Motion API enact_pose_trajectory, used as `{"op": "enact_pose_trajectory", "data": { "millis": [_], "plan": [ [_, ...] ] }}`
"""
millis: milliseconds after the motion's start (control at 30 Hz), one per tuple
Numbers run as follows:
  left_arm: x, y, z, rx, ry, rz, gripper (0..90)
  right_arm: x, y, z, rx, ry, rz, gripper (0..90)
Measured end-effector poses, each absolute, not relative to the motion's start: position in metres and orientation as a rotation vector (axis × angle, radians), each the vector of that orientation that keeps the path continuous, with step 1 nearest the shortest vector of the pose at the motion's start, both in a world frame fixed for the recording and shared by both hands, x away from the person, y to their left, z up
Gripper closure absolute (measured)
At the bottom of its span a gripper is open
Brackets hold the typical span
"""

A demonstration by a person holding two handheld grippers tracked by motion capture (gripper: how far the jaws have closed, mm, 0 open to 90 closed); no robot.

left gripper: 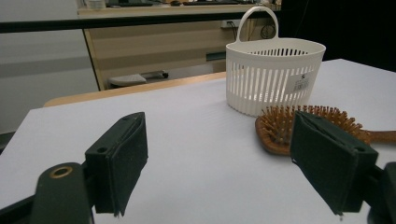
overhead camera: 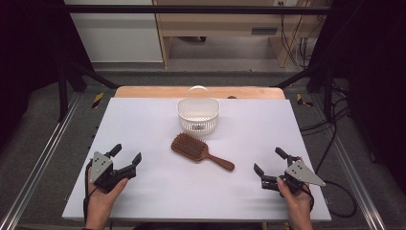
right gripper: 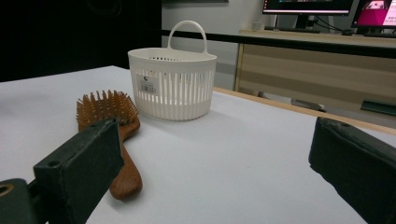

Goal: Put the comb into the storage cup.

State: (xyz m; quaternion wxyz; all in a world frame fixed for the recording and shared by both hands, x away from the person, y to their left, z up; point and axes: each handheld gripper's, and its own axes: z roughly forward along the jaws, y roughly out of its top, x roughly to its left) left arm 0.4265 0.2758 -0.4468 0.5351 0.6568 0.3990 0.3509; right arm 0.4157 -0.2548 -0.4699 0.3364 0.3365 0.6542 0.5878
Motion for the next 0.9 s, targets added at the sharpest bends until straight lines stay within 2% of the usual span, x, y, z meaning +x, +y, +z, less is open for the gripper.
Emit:
{"op": "enact_pose_trajectory", "data": {
  "millis": [167, 200, 267, 300, 367, 400, 600, 633, 733, 900],
  "plan": [
    [0.433, 0.269, -0.437, 1.58, 0.924, 0.825, 26.5, 0.417, -0.255, -0.47, 0.899, 1.702, 1.528, 3.0],
    [0.436, 0.267, -0.434, 1.585, 0.925, 0.816, 33.9, 0.417, -0.255, -0.47, 0.905, 1.7, 1.531, 3.0],
    [0.438, 0.266, -0.433, 1.593, 0.932, 0.806, 36.6, 0.417, -0.255, -0.469, 0.907, 1.696, 1.536, 3.0],
    [0.441, 0.265, -0.432, 1.604, 0.94, 0.798, 45.4, 0.417, -0.256, -0.468, 0.916, 1.688, 1.541, 3.1],
    [0.445, 0.263, -0.43, 1.617, 0.952, 0.792, 48.0, 0.417, -0.256, -0.468, 0.916, 1.687, 1.543, 3.1],
    [0.451, 0.262, -0.43, 1.614, 0.967, 0.756, 56.7, 0.418, -0.255, -0.467, 0.911, 1.687, 1.544, 3.0],
    [0.471, 0.259, -0.433, 1.646, 1.032, 0.724, 72.7, 0.416, -0.253, -0.466, 0.894, 1.698, 1.533, 3.0],
    [0.478, 0.254, -0.434, 1.678, 1.034, 0.71, 79.8, 0.416, -0.252, -0.467, 0.897, 1.705, 1.532, 2.9],
    [0.485, 0.247, -0.436, 1.725, 1.017, 0.714, 85.8, 0.417, -0.25, -0.468, 0.904, 1.708, 1.527, 3.0],
    [0.502, 0.23, -0.444, 1.852, 0.99, 0.683, 89.5, 0.416, -0.247, -0.468, 0.889, 1.723, 1.526, 3.0]
  ]
}}
